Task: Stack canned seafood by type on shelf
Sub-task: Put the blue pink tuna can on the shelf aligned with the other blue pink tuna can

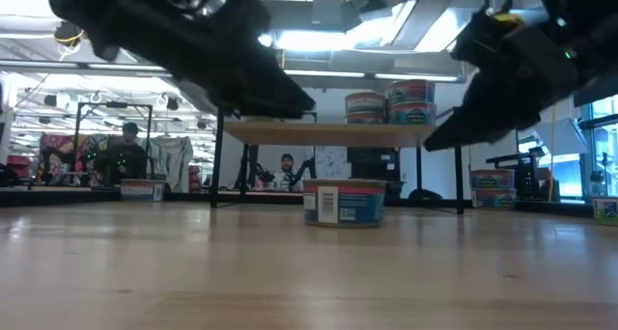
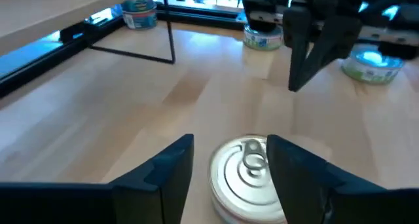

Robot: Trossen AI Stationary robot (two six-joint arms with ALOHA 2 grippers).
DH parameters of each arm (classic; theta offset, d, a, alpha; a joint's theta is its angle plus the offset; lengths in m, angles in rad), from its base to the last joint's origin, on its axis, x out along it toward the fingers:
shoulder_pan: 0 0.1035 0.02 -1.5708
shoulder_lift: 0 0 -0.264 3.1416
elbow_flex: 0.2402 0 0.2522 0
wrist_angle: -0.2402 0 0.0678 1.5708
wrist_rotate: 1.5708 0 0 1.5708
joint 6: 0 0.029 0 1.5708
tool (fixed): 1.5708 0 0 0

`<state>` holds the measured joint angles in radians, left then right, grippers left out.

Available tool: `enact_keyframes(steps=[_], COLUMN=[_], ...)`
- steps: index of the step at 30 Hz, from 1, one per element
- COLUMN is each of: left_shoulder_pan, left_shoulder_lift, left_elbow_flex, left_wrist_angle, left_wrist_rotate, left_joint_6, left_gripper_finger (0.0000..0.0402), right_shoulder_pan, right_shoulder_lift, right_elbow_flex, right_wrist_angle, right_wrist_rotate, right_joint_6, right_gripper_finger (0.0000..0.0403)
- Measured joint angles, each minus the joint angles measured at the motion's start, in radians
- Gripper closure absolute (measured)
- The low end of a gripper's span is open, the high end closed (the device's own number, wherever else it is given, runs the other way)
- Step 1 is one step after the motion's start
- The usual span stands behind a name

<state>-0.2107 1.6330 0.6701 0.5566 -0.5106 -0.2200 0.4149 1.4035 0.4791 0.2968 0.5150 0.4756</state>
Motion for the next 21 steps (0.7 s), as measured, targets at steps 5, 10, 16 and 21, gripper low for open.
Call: enact_keyframes(steps=[5, 10, 16, 21], left_shoulder_pan=[0.024, 0.029, 0.049, 0.058], left_shoulder_lift=[0.118, 0.191, 0.207, 0.227], left_elbow_flex=[0.03, 0.035, 0.036, 0.035], left_wrist_angle=[0.031, 0.077, 0.084, 0.058], left_wrist_rotate=[0.123, 0.189, 0.189, 0.189], left_joint_6=[0.043, 0.052, 0.081, 0.09], left_gripper_finger=[0.0223, 0.0249, 0.0285, 0.0305], right_shoulder_pan=[0.0, -0.003, -0.003, -0.003], right_shoulder_lift=[0.027, 0.051, 0.057, 0.057], right_elbow_flex=[-0.123, -0.132, -0.126, -0.126], right_wrist_angle=[0.272, 0.329, 0.334, 0.333], right_wrist_rotate=[0.028, 0.074, 0.08, 0.08], right_joint_6=[0.068, 0.066, 0.055, 0.062], right_gripper_finger=[0.0393, 0.0393, 0.0393, 0.0393])
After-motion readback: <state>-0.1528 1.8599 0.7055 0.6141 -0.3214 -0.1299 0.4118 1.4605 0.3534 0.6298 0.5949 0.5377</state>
